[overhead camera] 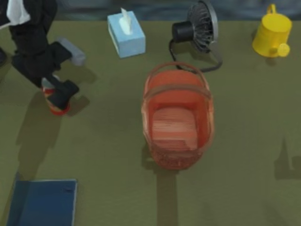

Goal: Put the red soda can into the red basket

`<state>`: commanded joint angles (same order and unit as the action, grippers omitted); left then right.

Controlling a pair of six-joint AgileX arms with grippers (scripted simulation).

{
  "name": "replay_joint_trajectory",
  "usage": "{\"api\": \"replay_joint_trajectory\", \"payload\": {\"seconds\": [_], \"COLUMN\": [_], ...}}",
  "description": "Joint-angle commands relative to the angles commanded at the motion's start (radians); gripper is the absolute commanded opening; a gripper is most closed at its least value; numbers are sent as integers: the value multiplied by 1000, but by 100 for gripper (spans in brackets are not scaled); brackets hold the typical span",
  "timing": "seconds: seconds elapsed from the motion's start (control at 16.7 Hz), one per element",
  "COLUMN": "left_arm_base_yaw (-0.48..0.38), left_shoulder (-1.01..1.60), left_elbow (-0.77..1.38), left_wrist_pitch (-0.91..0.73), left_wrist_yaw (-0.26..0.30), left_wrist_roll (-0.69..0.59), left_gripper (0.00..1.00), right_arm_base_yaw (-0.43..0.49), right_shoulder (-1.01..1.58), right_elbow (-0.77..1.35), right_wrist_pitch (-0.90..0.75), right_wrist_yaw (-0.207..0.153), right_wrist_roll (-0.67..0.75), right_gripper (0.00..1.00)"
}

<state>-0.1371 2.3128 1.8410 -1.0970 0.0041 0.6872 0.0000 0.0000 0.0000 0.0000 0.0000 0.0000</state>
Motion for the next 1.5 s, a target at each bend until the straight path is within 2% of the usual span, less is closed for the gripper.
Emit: {"api": "replay_joint_trajectory", "payload": {"seconds": [0.18,0.96,1.5], "left_arm_base_yaw": [0,0,2], "left_shoulder": [0,0,-2], "left_elbow": [0,0,-1], "left_wrist_pitch": [0,0,0], "left_wrist_yaw": [0,0,0], "left_wrist_roll": [0,0,1], "left_gripper": [100,2,0], "right_arm_base_yaw": [0,0,0], "right_shoulder": [0,0,0], "right_elbow": [0,0,0], "right_wrist_pitch": [0,0,0], "right_wrist_yaw": [0,0,0], "right_wrist_roll": [0,0,0], "right_gripper": [100,100,100]}}
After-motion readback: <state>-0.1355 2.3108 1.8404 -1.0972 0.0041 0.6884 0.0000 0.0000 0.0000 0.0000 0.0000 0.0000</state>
